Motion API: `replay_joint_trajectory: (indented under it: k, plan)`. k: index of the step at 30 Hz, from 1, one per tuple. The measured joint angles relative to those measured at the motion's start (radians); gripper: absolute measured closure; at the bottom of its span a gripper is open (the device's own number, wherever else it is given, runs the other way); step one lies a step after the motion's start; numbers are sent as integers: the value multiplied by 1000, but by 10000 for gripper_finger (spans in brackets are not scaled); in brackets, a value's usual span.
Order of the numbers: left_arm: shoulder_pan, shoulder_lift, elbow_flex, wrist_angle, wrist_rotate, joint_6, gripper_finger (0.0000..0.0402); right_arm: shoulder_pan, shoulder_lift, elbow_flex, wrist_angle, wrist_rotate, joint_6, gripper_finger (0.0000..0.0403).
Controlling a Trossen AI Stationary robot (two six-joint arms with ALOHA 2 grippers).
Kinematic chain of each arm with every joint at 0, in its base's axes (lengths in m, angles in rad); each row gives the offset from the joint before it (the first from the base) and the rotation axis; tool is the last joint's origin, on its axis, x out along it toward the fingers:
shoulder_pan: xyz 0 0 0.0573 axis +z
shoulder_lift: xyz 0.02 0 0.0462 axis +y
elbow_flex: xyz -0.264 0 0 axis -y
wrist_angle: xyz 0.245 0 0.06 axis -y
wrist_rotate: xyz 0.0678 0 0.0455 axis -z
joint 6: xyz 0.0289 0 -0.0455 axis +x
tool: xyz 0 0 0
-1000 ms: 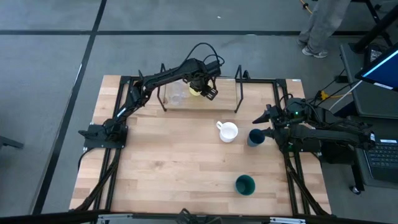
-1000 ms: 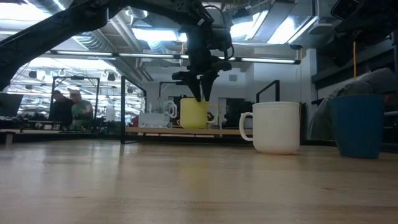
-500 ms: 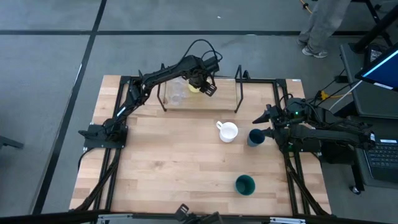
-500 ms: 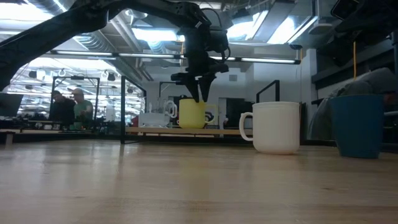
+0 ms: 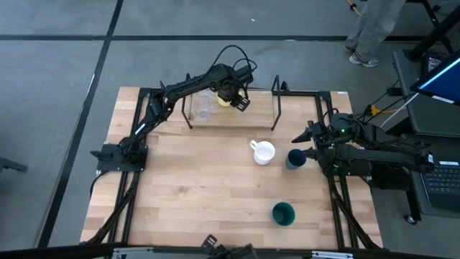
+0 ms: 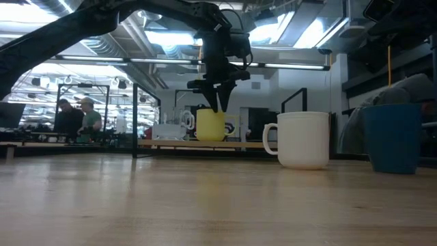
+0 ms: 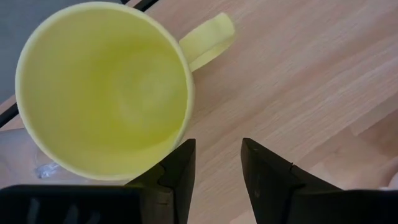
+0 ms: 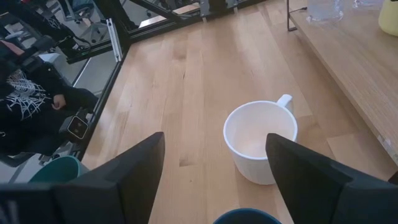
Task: Stack small to large cups/mugs on shelf
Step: Put the yellow mug on the shelf, then put the white mug on the shelf
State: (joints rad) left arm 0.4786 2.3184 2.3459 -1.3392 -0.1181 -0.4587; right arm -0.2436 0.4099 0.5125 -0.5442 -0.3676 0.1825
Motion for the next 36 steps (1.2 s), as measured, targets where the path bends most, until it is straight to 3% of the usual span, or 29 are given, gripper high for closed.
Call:
replay_joint_trajectory:
  k: [7,11,26,36]
  plan:
    - [4,0,0,0,0,0,278,0,0,0,0,0,0,121]
    - [-15,-9,9,10,79,10,278,0,0,0,0,0,0,121]
    - [-293,-57,11,78,106,-47,278,0,0,0,0,0,0,121]
    - [-460,-50,10,265,-32,-106,278,0,0,0,0,0,13,121]
